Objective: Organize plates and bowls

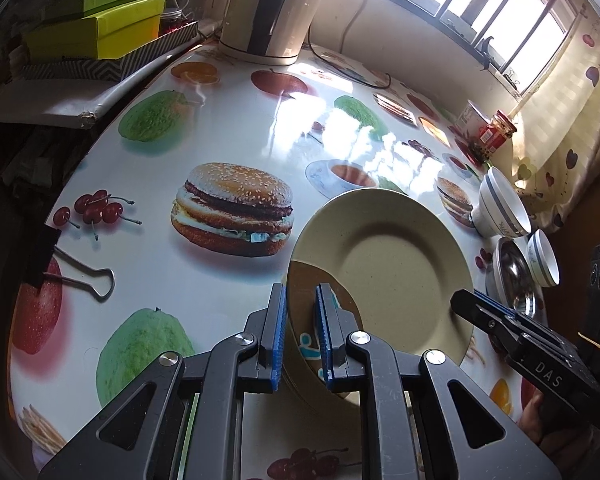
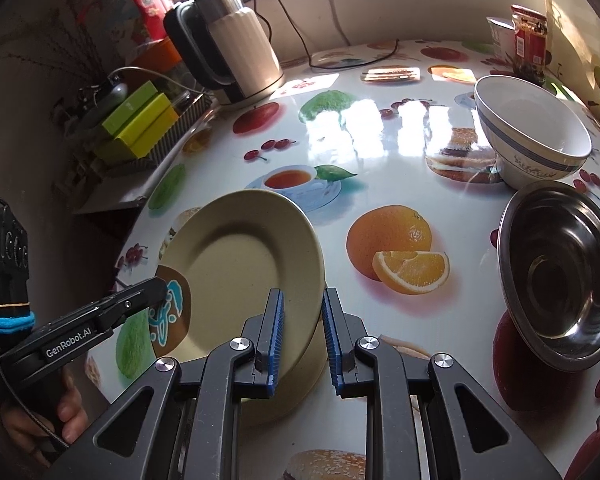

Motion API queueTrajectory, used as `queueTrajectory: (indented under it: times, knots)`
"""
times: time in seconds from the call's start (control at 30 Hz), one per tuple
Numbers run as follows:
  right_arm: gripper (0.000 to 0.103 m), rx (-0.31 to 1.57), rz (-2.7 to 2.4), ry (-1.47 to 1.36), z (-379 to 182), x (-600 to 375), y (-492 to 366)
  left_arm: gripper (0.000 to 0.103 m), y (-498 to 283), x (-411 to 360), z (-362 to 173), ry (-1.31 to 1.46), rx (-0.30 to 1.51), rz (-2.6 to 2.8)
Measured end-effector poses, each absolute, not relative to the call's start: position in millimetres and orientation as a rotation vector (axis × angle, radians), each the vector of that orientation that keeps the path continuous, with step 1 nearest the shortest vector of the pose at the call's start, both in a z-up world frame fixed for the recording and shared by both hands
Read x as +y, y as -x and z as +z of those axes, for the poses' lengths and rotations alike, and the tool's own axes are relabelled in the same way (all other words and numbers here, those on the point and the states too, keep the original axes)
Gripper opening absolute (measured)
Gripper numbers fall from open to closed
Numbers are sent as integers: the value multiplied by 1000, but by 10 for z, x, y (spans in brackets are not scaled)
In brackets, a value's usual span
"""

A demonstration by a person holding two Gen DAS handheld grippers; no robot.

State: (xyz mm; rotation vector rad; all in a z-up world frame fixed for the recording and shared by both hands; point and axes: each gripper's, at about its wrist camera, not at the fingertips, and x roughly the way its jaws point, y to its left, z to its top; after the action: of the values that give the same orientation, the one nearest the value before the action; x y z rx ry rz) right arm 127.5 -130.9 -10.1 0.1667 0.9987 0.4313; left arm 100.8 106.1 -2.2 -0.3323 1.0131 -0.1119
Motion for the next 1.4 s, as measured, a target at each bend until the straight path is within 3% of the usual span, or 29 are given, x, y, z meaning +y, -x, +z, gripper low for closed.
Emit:
queueTrajectory:
  times: [1.4]
  knots:
    - [21,1023,418,-169,-219,-1302,-1181,15,-897,1025,-84,335,1028,-108]
